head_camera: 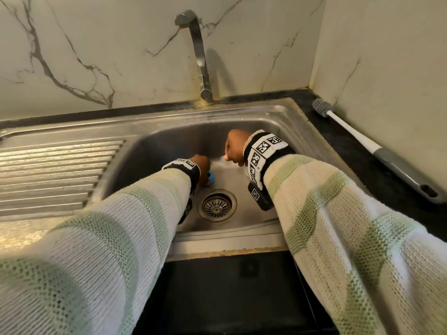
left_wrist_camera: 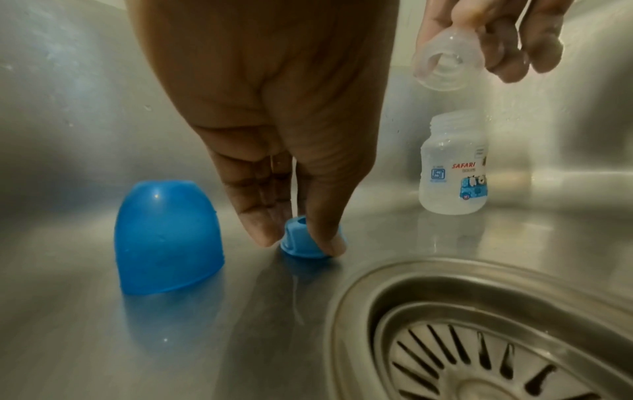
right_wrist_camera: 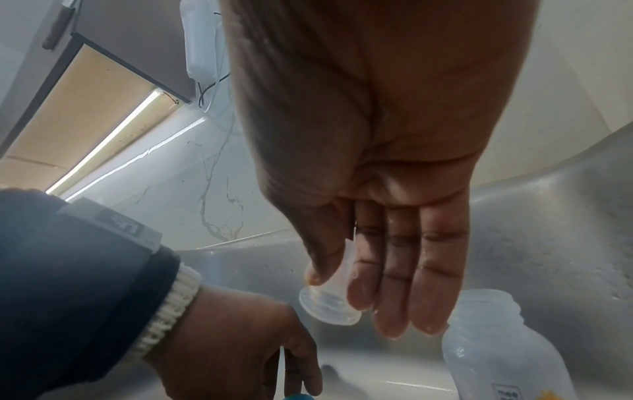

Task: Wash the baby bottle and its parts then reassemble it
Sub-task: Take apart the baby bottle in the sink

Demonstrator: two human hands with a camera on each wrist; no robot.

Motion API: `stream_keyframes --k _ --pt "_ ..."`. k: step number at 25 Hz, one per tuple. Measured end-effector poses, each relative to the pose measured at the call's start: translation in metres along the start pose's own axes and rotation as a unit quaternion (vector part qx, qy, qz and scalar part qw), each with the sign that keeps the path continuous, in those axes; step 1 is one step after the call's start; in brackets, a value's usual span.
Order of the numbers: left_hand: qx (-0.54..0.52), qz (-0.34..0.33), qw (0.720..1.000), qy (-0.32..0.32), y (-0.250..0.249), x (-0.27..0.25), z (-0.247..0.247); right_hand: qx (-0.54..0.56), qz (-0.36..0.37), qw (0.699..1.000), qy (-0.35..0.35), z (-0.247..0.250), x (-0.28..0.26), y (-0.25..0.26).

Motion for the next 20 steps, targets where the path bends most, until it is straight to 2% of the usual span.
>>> stream_keyframes --k 3,8,11,14,17,20 --pt "0.0 0.008 1.0 -0.025 0.001 -0.009 0.018 0.0 0.0 1.0 -0.003 0.005 -0.005 0.0" --pt "-0.104 0.027 0.985 -0.137 0.015 -0.046 0.084 -0.029 -0.015 0.999 -0.006 0.008 -0.015 0.001" --pt "-0.12 0.026 0.975 -0.187 0.021 -0.074 0.106 -0.062 -0.033 0.998 0.003 0.003 -0.016 0.003" --pt "-0.111 0.023 0.97 -0.216 0.021 -0.097 0.113 -0.107 -0.028 0.993 0.033 -0.009 -0.009 0.013" --pt "-0.133 0.01 0.963 -0.236 0.018 -0.111 0.118 -0.141 -0.015 0.989 0.032 -0.02 -0.001 0.019" --pt "-0.15 0.003 0.963 -0.226 0.016 -0.111 0.116 -0.163 -0.016 0.986 0.018 -0.025 0.006 0.019"
Point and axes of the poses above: each hand's wrist, its own x-axis towards the middle knuckle, its own z-axis out of the back of the hand, y = z × x, the point moved 8 cm from there along x, towards the middle knuckle, and after that the axes turned 1 degree about y, right-handed, at the moved point
